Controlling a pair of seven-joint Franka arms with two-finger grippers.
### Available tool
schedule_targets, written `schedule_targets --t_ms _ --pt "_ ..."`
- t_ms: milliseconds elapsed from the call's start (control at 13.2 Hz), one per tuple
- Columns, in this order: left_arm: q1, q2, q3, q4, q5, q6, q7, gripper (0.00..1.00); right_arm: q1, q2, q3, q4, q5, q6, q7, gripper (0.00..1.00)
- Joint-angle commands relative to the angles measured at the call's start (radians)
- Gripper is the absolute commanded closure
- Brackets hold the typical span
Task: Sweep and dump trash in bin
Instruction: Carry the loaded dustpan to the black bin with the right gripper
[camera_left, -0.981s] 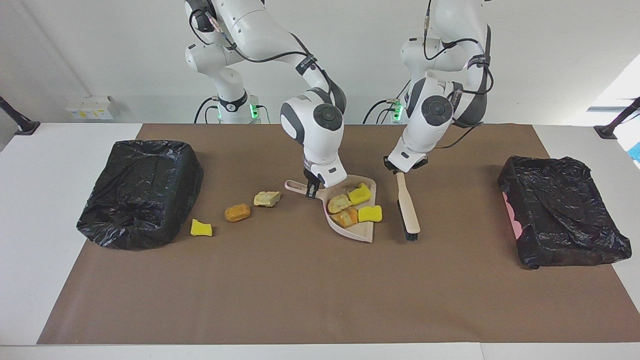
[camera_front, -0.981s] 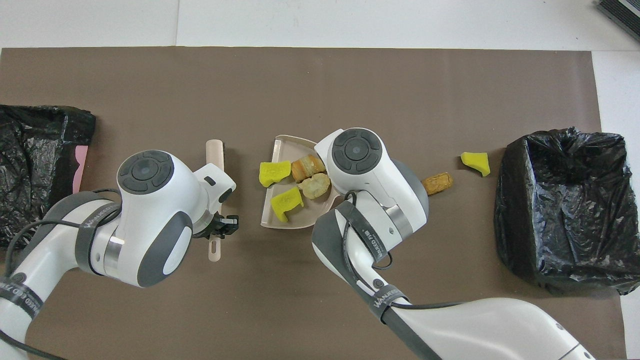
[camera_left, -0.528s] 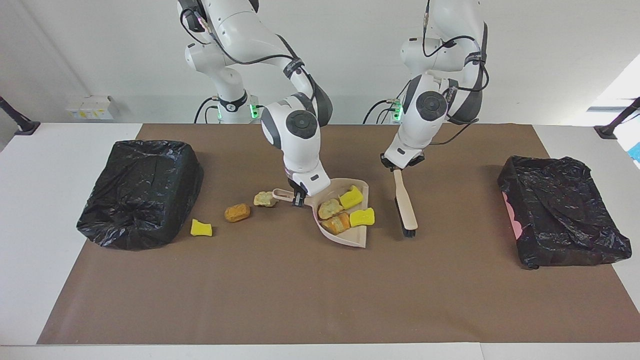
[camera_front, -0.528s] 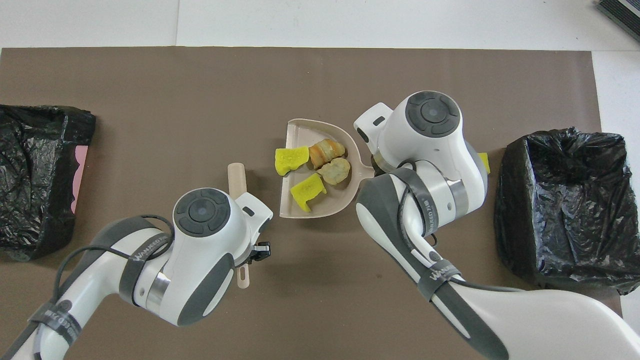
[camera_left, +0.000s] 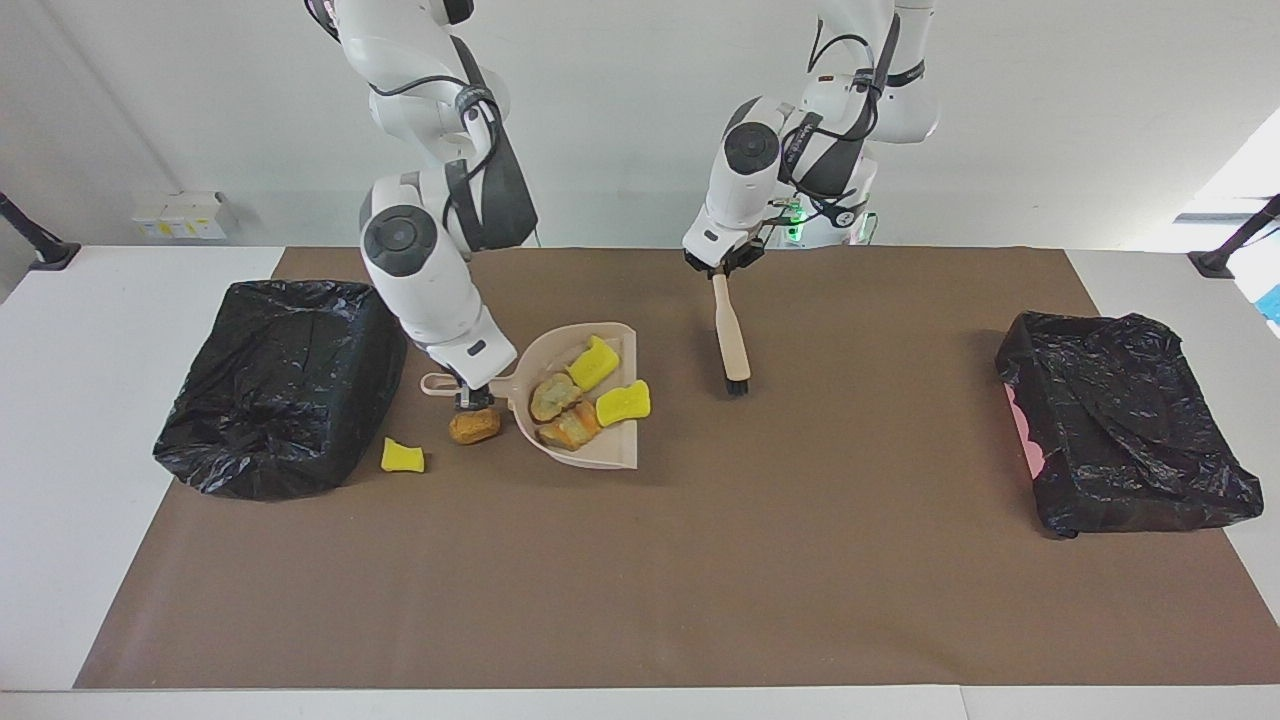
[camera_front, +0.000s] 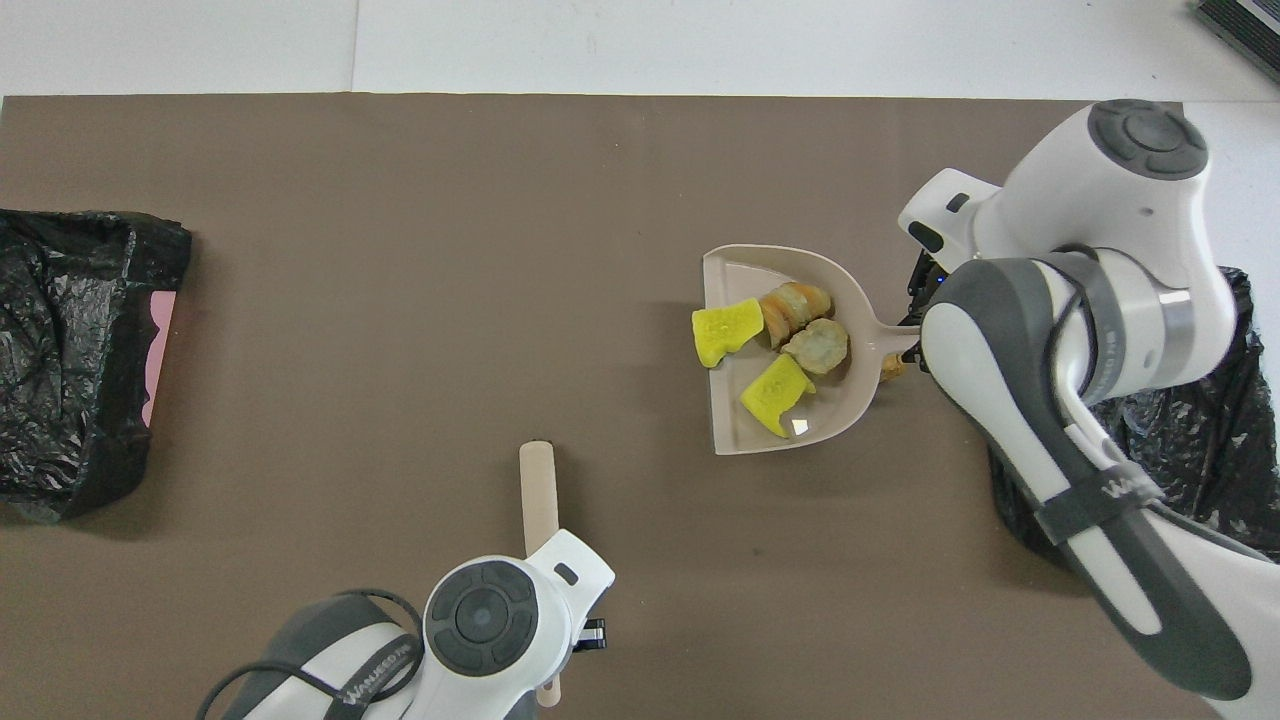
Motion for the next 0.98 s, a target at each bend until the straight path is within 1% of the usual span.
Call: schedule_targets --t_ms 0,151,302,528,830,906 --pt "-0.042 -0.148 -0.017 -0.127 -0.089 0.051 -0.005 1.0 -0.101 -0.008 0.013 0.024 0.027 -0.076 -0.133 1.0" --pt "-0.042 -0.151 -0.048 -0.132 -0.126 0.075 -0.005 1.0 -0.186 -0.01 0.01 0.024 0.026 -0.096 -0.239 1.0" --pt "-0.042 -0.149 -0.072 -0.165 -0.143 0.127 -0.008 1.0 -0.279 -0.01 0.005 0.022 0.023 -0.096 -0.36 1.0" --pt "-0.042 -0.14 -0.083 -0.165 -0.165 0.12 -0.008 1.0 -0.406 -0.014 0.003 0.03 0.012 -0.09 -0.494 1.0" --pt "-0.041 -0.129 -0.089 -0.164 -0.165 0.112 0.008 1.0 -0.5 -0.014 0.0 0.044 -0.005 -0.076 -0.595 1.0" --pt "-0.041 -0.128 -0.089 -0.162 -0.165 0.112 0.012 0.96 -0.522 -0.016 -0.001 0.044 -0.029 -0.076 -0.62 1.0"
